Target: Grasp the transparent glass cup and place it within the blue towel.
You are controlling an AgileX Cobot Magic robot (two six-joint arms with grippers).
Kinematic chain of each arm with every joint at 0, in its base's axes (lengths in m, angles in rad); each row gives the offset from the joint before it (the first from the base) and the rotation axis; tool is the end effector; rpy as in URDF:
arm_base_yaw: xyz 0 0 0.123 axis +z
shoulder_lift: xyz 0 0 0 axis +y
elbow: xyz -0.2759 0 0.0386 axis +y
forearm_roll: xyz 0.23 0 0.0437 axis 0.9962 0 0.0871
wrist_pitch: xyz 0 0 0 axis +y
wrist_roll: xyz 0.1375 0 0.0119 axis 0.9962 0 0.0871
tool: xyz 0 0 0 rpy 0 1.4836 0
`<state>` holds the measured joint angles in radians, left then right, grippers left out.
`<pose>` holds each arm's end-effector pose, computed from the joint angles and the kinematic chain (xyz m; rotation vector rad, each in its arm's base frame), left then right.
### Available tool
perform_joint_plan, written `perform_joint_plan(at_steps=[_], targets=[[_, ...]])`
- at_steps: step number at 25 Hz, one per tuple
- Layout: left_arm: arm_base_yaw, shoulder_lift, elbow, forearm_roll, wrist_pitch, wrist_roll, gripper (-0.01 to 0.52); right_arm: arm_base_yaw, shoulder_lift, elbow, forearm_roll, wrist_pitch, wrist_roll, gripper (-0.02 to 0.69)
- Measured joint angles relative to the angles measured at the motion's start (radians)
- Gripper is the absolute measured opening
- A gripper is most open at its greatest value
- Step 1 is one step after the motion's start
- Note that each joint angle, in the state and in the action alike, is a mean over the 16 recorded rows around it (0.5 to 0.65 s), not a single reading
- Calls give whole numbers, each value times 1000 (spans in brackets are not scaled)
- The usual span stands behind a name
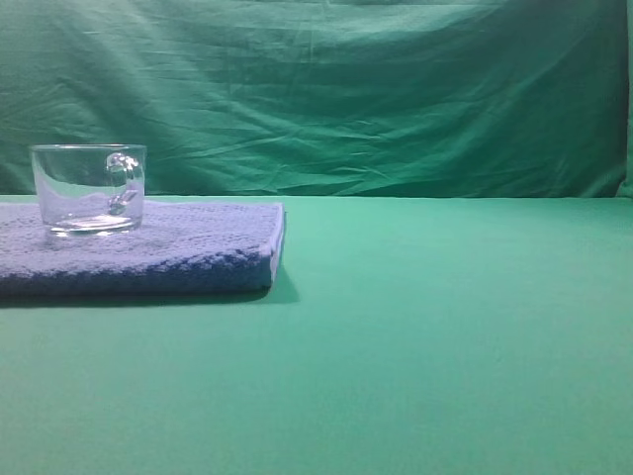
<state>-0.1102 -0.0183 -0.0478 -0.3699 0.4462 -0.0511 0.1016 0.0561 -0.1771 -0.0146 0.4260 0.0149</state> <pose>0.0787 -0.0304 0.1794 -0.1466 1.8563 -0.4911 0.0841 0.0077 0.2182 -0.0851 1.7870 0.0687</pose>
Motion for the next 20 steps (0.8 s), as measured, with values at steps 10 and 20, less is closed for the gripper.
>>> perform_joint_plan(at_steps=[10,20], targets=[[0,0,0,0,0,0,0,-80,-65,167,2,-28,0,48],[0,0,0,0,0,0,0,-81,-65,204,2,-43,0,48]])
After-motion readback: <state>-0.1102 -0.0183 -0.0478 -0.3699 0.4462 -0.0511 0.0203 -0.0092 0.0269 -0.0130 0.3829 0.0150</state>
